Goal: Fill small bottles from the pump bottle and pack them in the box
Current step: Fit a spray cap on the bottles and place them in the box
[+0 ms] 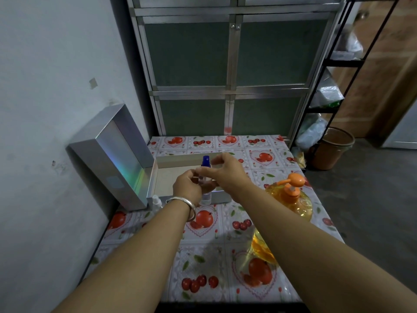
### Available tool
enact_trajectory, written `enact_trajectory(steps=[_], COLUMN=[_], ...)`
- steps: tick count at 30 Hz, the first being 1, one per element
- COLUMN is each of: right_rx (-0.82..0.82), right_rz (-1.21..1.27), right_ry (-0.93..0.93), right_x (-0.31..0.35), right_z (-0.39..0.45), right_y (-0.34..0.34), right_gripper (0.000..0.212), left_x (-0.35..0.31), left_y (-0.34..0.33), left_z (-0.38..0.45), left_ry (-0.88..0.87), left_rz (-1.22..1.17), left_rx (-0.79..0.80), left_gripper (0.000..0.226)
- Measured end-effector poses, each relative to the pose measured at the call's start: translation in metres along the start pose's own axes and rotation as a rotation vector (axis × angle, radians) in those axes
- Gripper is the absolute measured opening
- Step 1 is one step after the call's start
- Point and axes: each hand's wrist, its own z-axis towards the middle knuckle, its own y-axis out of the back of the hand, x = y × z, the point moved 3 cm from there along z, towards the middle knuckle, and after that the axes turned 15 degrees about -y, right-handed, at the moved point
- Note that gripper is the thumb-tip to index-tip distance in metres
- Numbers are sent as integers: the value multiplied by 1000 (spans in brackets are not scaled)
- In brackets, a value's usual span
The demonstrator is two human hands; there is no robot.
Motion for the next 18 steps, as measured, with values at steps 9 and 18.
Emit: enact_trajectory(steps=[9,18], right_rx=[-4,-132], right_rz=[-23,-131], right_ry=[7,59], right_x=[-2,-4], right_z=[0,4], right_y=[-1,-5], right_gripper=[37,21], left_x=[1,6], left_y=[-3,-4], left_z=[1,-1], left_ry=[-15,-43], left_rz=[48,31], left_rx=[27,-24], left_gripper=[14,20])
